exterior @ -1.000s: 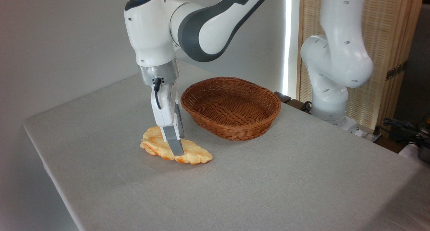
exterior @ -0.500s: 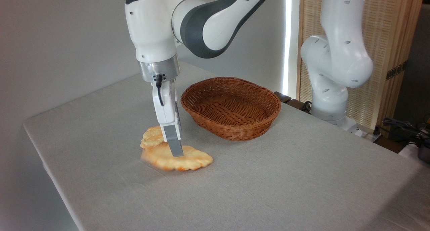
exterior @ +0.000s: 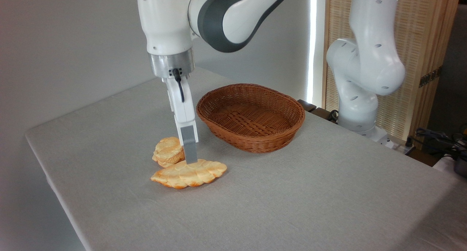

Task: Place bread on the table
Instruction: 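Open the gripper to release the bread roll and raise it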

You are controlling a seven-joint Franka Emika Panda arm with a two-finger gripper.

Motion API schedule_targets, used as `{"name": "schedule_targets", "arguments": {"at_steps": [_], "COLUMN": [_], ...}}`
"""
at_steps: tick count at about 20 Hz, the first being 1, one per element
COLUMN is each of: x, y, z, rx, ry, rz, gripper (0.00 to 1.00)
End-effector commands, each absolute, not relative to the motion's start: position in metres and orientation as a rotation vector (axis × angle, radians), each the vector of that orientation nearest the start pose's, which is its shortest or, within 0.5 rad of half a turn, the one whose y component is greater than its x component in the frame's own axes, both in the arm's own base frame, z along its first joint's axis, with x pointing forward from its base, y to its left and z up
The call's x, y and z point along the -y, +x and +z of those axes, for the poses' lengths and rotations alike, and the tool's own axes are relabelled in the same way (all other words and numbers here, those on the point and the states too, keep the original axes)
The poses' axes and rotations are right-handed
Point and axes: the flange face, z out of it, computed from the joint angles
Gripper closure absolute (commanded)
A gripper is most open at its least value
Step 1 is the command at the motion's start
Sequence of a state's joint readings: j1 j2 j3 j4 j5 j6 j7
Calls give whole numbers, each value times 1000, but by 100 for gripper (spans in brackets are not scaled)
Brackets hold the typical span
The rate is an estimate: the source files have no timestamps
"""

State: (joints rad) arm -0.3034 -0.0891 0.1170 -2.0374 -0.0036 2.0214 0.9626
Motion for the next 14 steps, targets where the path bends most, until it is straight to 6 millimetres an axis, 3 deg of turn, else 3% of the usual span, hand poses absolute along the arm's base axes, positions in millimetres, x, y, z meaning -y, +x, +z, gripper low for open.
{"name": "schedule_targets", "arguments": {"at_steps": [1,8,14], "x": [65,42,39], "y": [529,533,532], "z": [513,522,518], "rx": [-1404,-1182,-1175], "ry": [-2802,-2906,-2924], "rz": [-179,-188,-159], "gripper": [0,0,0]}}
